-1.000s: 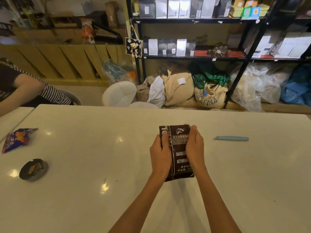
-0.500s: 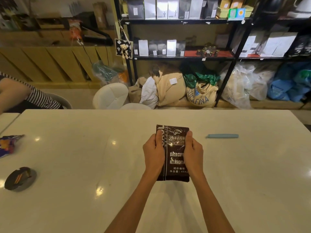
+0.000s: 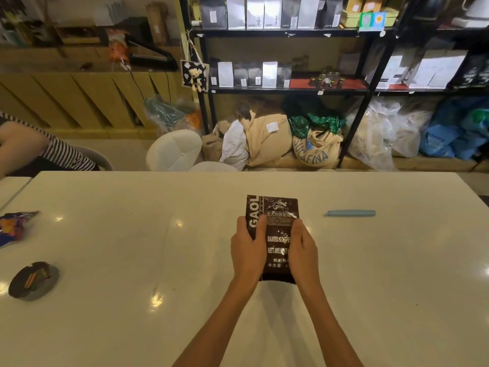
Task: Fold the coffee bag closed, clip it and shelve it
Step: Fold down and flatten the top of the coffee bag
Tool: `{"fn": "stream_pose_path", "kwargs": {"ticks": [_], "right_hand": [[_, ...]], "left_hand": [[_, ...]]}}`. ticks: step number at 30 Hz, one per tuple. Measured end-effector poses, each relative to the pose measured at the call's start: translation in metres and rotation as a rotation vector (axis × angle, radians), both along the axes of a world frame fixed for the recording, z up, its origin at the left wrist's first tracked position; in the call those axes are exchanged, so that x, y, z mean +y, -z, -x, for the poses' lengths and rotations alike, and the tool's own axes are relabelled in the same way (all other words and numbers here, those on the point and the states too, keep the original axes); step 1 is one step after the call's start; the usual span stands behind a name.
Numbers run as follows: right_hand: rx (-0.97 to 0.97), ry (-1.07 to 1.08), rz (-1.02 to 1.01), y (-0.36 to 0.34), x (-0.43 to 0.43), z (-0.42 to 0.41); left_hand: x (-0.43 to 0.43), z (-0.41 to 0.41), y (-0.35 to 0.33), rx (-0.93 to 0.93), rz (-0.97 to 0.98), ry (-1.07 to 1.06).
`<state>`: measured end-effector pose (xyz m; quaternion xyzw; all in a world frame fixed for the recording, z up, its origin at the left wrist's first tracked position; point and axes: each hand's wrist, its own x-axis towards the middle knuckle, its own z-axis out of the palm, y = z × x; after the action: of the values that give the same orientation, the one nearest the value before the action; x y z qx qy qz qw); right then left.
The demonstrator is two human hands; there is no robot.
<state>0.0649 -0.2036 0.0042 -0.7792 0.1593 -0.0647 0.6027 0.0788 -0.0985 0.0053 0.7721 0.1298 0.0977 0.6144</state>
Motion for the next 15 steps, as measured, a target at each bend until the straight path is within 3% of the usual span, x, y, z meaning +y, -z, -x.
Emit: {"fn": "stream_pose_path", "kwargs": {"ticks": [5,10,15], "right_hand": [[-0.04,0.098,0.236,0.007,0.003,0.005],[0.118,0.003,-0.075,0.009,-0.012,-0.004],[-0.223,-0.217,0.234,-0.007,-0.012,-0.025]], "left_hand": [[0.0,0.0,0.007,-0.018,-0.044,-0.034],[0.008,0.004,0.017,-0.026,-0.04,0.011],[0.017,0.015,0.025,0.0,0.159,0.114]]}}
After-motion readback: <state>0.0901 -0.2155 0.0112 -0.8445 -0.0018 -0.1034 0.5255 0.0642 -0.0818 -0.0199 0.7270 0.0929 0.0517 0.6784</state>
